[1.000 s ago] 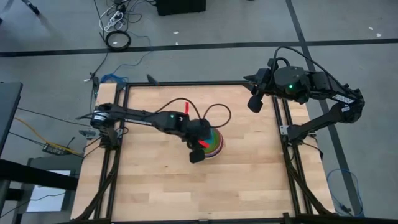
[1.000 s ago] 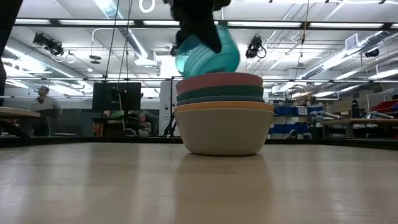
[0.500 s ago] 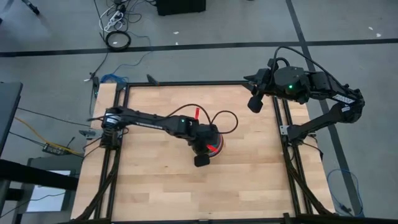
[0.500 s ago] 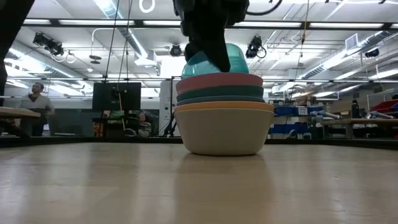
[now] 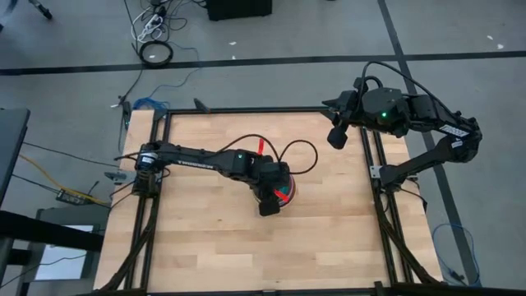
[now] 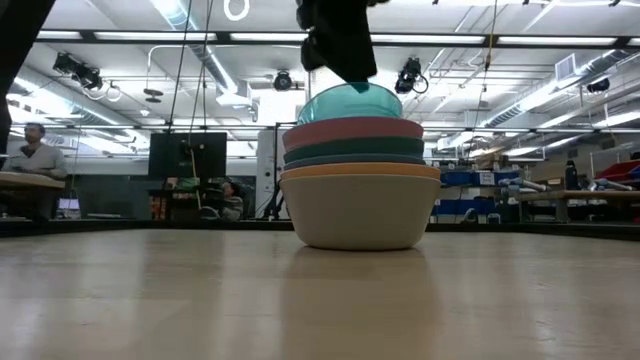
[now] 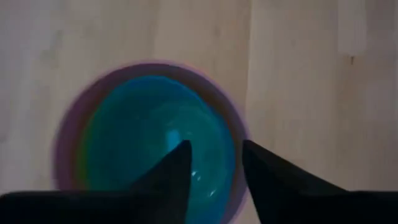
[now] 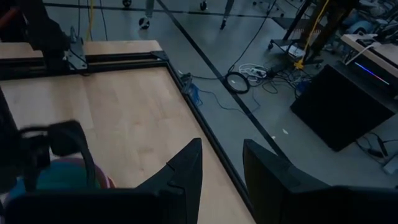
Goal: Nest bowls inside each other
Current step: Stack the light blue bowl on top of the light green bowl
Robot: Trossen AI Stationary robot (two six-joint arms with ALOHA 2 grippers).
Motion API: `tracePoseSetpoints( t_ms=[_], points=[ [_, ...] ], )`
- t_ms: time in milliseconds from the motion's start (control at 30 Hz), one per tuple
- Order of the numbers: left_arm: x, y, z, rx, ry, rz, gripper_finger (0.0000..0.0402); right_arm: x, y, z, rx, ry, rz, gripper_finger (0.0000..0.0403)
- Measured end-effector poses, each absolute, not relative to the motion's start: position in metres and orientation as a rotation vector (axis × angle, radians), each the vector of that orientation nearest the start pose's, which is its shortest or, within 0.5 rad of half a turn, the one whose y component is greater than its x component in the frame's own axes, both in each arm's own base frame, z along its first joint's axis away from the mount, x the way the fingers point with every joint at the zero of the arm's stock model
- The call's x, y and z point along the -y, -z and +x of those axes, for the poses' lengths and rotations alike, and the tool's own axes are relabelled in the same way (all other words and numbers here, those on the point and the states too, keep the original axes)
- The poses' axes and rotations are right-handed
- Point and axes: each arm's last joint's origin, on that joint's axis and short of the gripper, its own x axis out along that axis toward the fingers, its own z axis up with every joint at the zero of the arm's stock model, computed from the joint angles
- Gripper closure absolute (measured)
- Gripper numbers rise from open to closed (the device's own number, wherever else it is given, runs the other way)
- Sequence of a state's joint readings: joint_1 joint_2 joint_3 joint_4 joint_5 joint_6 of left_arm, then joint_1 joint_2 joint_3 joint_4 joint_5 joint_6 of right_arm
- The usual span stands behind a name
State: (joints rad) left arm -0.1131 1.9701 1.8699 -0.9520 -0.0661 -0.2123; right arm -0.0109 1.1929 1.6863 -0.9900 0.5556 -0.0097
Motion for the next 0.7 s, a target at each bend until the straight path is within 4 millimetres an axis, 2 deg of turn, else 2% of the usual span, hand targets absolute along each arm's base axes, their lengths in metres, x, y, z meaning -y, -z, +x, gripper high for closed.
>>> tracePoseSetpoints(
  t_ms=[133, 267, 433, 700],
  points=[
    [0.044, -0.312, 0.411, -1.088, -0.116, -0.071, 0.0220, 0.017, -0.473, 0.191, -0.498, 0.552, -0.145, 0.0300],
    [0.049, -0.314, 0.409, -1.091, -0.119, -0.084, 0.0215, 0.017, -0.472, 0.190, -0.501, 0.552, -0.144, 0.0300],
    [0.059, -0.314, 0.408, -1.081, -0.154, -0.062, 0.0230, 0.017, -0.472, 0.190, -0.501, 0.552, -0.143, 0.0300],
    [0.058, -0.306, 0.410, -1.093, -0.236, -0.039, 0.0286, 0.017, -0.473, 0.190, -0.498, 0.553, -0.138, 0.0300]
  ],
)
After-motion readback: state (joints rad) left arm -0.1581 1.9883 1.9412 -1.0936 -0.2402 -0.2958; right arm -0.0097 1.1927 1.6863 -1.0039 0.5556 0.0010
